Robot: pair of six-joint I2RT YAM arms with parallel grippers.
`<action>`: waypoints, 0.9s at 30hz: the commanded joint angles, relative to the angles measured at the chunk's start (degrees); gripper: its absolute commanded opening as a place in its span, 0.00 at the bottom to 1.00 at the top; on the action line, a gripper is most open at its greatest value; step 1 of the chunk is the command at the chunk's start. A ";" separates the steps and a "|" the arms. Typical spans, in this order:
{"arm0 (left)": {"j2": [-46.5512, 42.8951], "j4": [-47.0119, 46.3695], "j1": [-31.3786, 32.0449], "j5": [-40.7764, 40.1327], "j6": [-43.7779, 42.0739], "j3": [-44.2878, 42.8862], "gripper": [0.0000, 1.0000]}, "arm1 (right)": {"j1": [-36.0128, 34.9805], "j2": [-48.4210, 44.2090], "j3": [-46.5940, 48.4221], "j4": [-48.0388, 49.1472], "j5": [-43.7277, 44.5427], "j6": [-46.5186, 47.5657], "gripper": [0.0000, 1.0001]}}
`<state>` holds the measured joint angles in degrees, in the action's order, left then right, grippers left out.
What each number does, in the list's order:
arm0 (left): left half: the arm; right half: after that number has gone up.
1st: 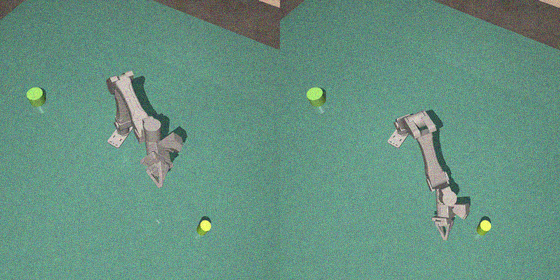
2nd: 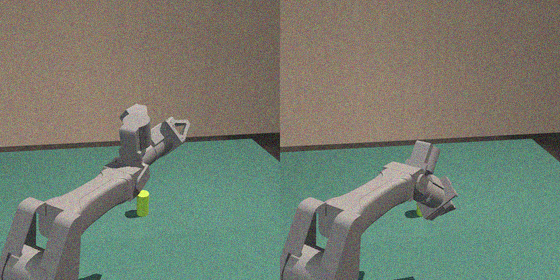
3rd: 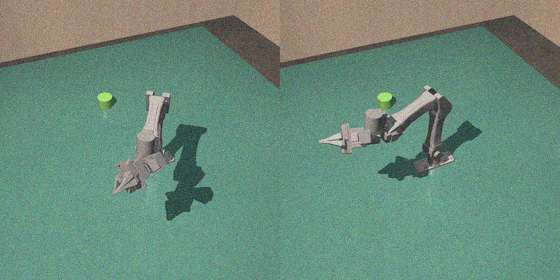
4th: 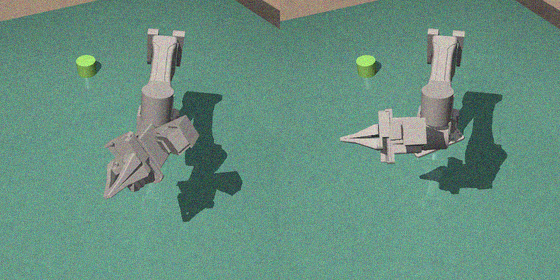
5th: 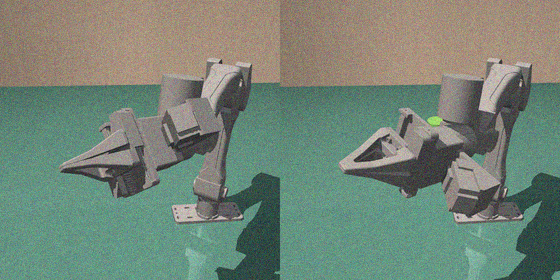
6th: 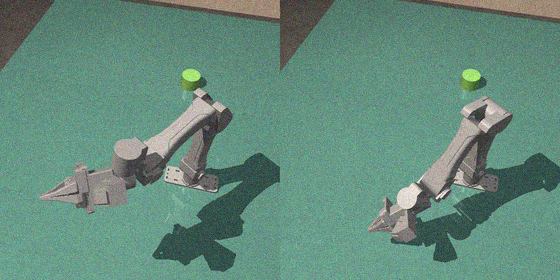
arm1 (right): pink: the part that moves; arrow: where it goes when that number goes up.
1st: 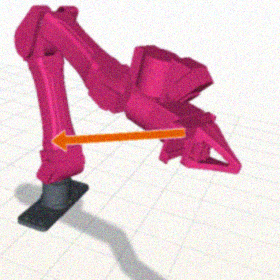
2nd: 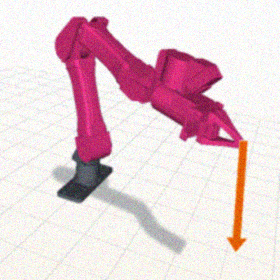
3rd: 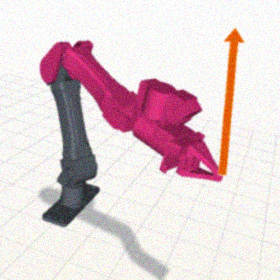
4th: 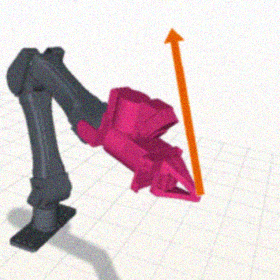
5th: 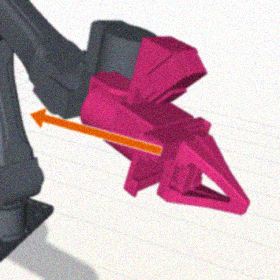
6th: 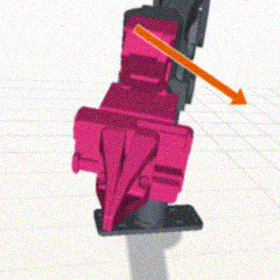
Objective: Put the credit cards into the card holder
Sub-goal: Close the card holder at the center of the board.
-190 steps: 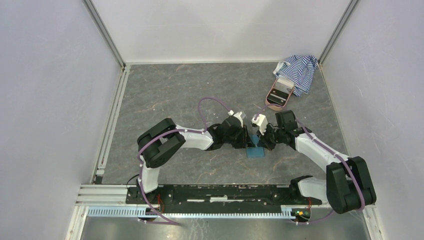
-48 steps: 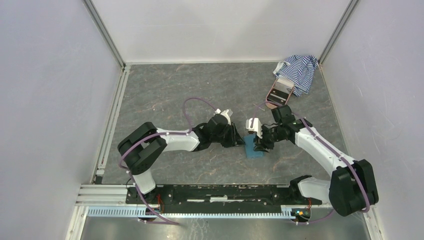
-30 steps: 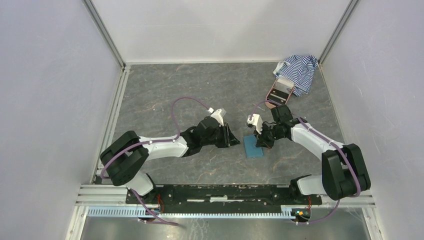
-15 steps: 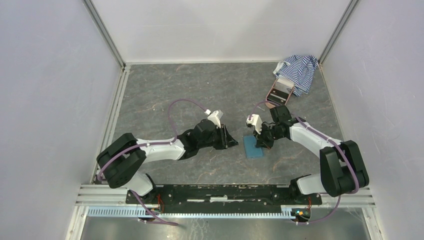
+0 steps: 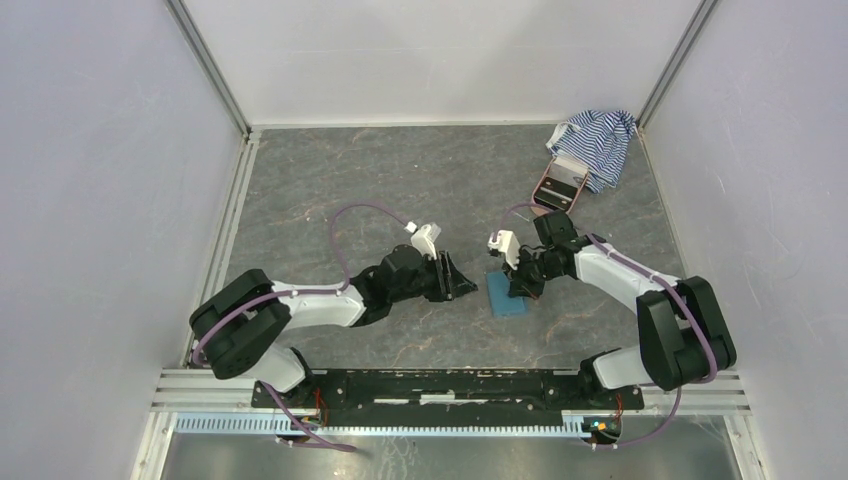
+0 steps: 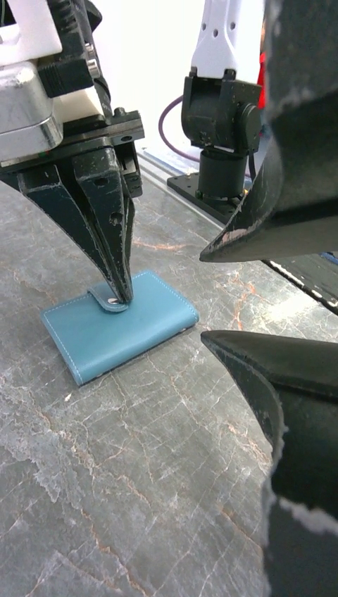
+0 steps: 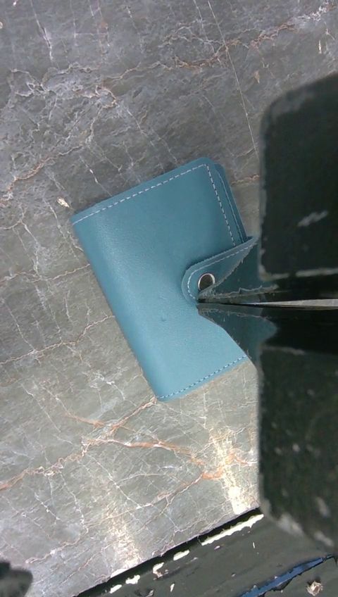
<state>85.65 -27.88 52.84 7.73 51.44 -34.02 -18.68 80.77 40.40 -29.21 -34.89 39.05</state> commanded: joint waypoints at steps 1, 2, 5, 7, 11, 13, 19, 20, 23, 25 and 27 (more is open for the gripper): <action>-1.06 -9.96 0.24 2.26 4.89 2.81 0.50 | -0.53 0.40 1.94 -0.73 1.23 0.95 0.00; -0.63 -11.21 0.35 3.04 5.75 3.18 0.52 | 0.01 -1.27 2.47 -1.39 -0.79 1.79 0.00; -0.22 -12.00 0.76 3.16 7.55 3.71 0.56 | 2.76 -7.16 3.92 -3.99 -7.86 4.80 0.00; 0.25 -11.90 0.87 2.83 8.76 3.50 0.59 | 6.28 -10.60 3.70 -4.91 -11.43 5.91 0.03; 3.67 -11.76 1.58 2.60 9.79 0.70 0.60 | 12.37 -16.15 0.15 -3.74 -14.91 5.86 0.15; 6.14 -10.62 2.03 1.94 10.11 -1.22 0.60 | 14.60 -18.32 -1.06 -2.50 -14.94 4.82 0.17; 10.75 4.38 4.50 -5.97 9.01 -9.58 0.55 | 20.12 -20.45 -2.17 -1.44 -16.26 2.97 0.20; 11.38 7.28 5.01 -7.30 8.69 -10.88 0.55 | 20.55 -20.16 -2.13 -1.65 -16.33 2.96 0.21; 14.20 11.20 5.75 -9.62 8.41 -13.74 0.52 | 20.96 -19.08 -1.68 -2.73 -16.73 3.37 0.21; 16.38 13.18 5.95 -10.09 8.41 -15.22 0.51 | 21.07 -18.70 -1.29 -3.47 -17.28 3.97 0.21; 17.93 14.68 6.21 -10.88 8.17 -16.40 0.51 | 21.14 -18.79 -1.46 -3.48 -17.32 4.02 0.21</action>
<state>100.53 -19.66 58.59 1.08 59.33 -47.77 2.15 61.78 38.54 -32.14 -49.78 42.74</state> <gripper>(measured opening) 0.512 0.209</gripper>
